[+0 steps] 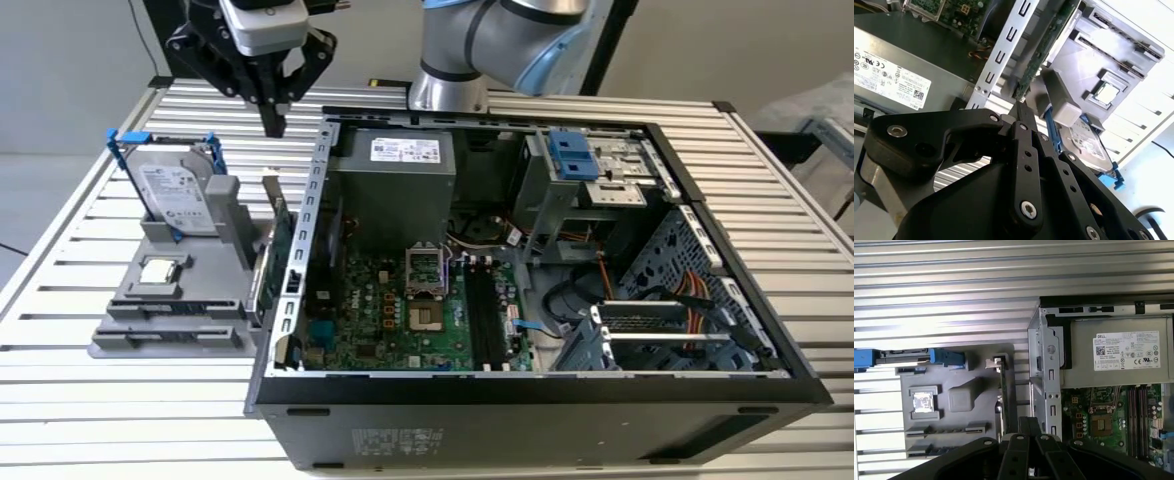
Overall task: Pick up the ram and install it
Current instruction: 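Reach for the ram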
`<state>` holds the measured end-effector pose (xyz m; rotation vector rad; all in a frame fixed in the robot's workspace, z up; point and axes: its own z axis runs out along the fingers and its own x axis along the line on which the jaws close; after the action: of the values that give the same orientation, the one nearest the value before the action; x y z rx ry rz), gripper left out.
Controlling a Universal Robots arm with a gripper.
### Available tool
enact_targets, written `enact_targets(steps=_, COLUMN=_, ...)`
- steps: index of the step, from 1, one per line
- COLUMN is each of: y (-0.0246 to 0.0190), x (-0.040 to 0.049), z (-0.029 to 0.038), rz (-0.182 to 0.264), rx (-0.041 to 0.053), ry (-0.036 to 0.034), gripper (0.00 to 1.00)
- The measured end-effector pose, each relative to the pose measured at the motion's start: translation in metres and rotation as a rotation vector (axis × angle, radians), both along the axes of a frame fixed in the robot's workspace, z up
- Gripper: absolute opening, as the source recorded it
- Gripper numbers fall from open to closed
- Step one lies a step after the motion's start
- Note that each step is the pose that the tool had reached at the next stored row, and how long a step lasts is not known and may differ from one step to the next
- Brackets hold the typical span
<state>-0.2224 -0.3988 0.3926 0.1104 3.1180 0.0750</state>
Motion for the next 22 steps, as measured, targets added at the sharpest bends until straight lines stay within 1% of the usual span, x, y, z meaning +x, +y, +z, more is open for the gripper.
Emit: enact_targets(steps=22, y=0.0000, x=-0.0190, z=0.0000, rz=0.000, rx=0.0000, ry=0.0000, gripper=0.00)
